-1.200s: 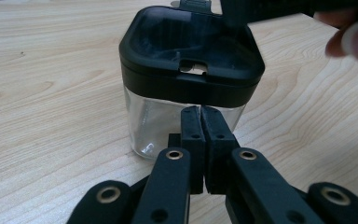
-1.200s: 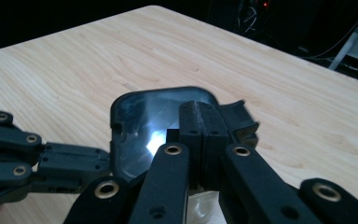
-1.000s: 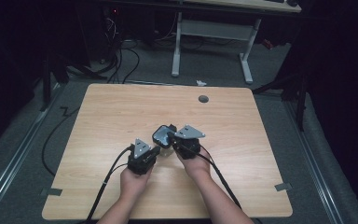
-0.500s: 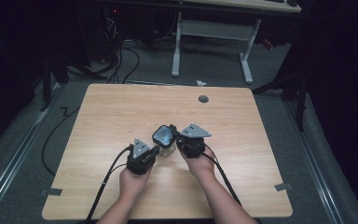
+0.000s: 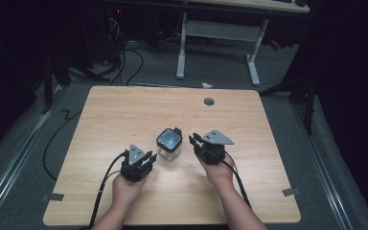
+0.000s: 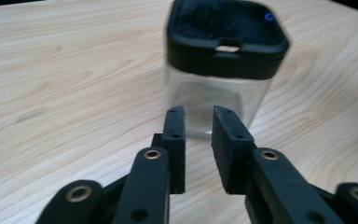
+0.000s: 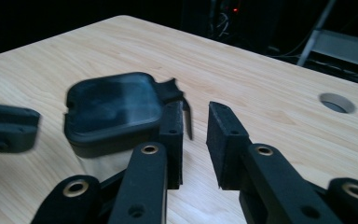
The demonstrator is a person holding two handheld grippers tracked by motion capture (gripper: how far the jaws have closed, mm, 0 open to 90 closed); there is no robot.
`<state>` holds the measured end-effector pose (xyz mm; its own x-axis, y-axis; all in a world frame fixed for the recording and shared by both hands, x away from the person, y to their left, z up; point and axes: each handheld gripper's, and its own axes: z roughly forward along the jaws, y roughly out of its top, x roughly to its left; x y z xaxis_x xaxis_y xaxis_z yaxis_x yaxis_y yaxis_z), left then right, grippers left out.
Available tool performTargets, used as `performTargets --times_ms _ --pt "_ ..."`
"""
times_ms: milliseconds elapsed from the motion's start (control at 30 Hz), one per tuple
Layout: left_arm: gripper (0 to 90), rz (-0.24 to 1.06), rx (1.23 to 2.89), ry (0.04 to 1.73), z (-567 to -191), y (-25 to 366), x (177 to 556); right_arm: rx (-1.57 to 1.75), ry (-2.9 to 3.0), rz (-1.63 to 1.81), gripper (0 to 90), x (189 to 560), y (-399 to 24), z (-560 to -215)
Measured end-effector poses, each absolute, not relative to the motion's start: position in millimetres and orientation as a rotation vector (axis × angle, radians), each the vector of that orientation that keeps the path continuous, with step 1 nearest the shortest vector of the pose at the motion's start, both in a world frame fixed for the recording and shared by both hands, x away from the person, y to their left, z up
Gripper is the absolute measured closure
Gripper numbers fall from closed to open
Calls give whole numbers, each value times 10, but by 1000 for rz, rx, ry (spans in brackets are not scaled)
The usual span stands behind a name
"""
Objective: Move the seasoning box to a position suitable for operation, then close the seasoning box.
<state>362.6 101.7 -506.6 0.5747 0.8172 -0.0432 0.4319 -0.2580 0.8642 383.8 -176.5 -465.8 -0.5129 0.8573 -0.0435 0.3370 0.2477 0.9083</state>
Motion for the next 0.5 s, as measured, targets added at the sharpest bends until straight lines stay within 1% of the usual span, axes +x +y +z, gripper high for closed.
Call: performTargets --times_ms 100,167,300,467,500 --pt "682 537 1889 1018 -5064 1089 3617 1111 1959 1220 736 3788 -1899 -4684" --pt "657 557 1896 1032 -5068 1209 3590 1124 1950 1212 718 3745 -1995 -4706" --pt "601 566 1899 1043 -5072 1384 3529 1130 1943 1173 657 3623 -2173 -4760" --pt "561 582 1909 1062 -5090 1575 3460 1170 1916 1129 627 3427 -2404 -4890" --pt "544 579 1901 1071 -5087 1680 3414 1220 1902 1116 606 3323 -2519 -4972"
